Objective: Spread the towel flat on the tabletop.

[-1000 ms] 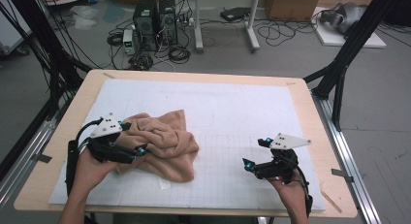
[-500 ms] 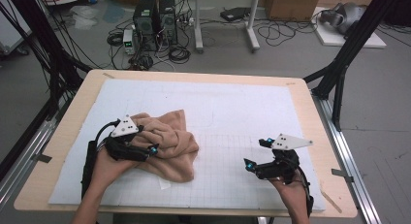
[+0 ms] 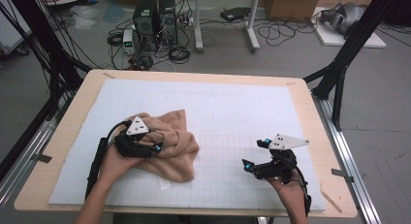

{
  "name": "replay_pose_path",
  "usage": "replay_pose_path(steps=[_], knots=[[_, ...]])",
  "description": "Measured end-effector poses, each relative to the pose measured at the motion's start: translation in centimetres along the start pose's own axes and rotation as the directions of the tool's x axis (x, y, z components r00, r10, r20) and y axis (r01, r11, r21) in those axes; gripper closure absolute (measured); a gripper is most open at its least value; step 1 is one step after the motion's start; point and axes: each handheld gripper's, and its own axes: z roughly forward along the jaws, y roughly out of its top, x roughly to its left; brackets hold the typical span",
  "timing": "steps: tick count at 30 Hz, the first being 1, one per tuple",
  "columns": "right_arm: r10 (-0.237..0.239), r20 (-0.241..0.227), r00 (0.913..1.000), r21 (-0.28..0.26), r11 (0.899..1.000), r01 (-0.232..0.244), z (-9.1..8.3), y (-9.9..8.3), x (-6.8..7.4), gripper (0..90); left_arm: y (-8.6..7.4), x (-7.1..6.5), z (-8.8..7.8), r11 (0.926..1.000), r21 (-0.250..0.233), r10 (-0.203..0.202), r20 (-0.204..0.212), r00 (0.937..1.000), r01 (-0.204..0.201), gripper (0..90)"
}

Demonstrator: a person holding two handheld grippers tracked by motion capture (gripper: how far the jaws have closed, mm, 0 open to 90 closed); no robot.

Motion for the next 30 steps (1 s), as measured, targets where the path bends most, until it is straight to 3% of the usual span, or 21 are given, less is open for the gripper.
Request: replay_pose_path(steps=[4, 6, 10, 14, 19, 26, 30], knots=[[0.003, 0.001, 1.0000, 0.002, 1.000, -0.003, 0.0, -0.1, 0.0, 10.1, 0.0, -0.1, 0.2, 0.9999, 0.005, 0.015, -0.007, 0.9999, -0.015, 43.4], [0.006, 0.001, 1.0000, 0.001, 1.000, -0.006, -0.1, -0.1, -0.1, 10.1, 0.0, -0.1, 0.3, 0.9995, 0.014, 0.030, -0.002, 0.9995, -0.030, 54.1], [0.004, -0.001, 1.0000, 0.001, 1.000, -0.004, -0.1, -0.1, -0.2, 10.0, 0.1, -0.2, 0.3, 0.9994, 0.011, 0.034, 0.002, 0.9994, -0.034, 64.2], [0.007, 0.003, 1.0000, -0.004, 1.000, -0.007, -0.2, -0.1, -0.3, 10.0, 0.6, -0.5, -0.1, 0.9995, -0.015, 0.029, 0.005, 0.9996, -0.029, 70.0], [0.015, 0.009, 0.9998, -0.011, 1.000, -0.015, -0.6, -0.1, -0.5, 10.0, 1.9, -1.2, -0.3, 0.9977, -0.065, 0.021, 0.064, 0.9978, -0.017, 71.3], [0.011, 0.022, 0.9997, -0.025, 1.000, -0.011, -1.2, -0.1, -0.7, 10.0, 4.7, -3.9, 0.5, 0.9916, -0.113, 0.079, 0.139, 0.9871, -0.063, 71.4], [0.013, 0.033, 0.9994, -0.038, 0.999, -0.012, -1.9, 0.0, -0.8, 10.0, 6.6, -5.5, 0.6, 0.9840, -0.165, 0.100, 0.198, 0.9751, -0.068, 71.6]])
